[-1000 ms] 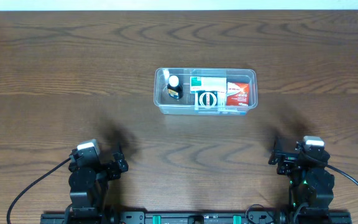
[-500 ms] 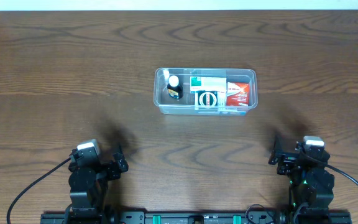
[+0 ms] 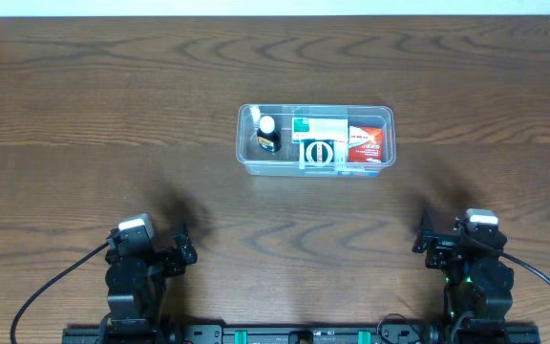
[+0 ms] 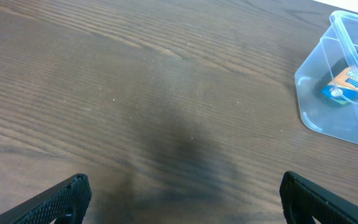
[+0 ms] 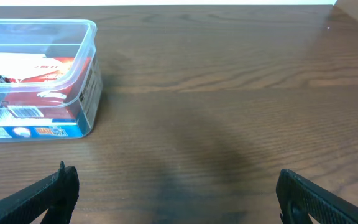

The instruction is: Pack container

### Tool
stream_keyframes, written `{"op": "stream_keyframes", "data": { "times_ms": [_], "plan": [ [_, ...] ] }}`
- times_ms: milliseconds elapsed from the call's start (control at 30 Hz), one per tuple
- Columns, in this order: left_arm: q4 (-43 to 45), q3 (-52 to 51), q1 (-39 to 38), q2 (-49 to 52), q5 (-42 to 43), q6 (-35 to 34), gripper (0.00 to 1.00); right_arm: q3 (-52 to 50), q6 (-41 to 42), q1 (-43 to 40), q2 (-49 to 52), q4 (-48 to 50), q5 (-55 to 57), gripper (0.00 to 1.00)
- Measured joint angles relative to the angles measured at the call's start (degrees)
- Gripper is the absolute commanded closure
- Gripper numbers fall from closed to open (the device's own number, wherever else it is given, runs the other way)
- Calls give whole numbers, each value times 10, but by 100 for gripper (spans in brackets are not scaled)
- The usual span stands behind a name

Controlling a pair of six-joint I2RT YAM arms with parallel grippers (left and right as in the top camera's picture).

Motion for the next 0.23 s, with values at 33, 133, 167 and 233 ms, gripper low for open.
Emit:
{"op": "stream_keyframes", "data": {
  "times_ms": [33, 133, 167, 233],
  "plan": [
    [0, 0, 0, 0, 0, 0, 2, 0, 0, 0, 0, 0, 0, 1],
    [0, 0, 0, 0, 0, 0, 2, 0, 0, 0, 0, 0, 0, 1],
    [0, 0, 0, 0, 0, 0, 2, 0, 0, 0, 0, 0, 0, 1],
    [0, 0, 0, 0, 0, 0, 2, 0, 0, 0, 0, 0, 0, 1]
  ]
}}
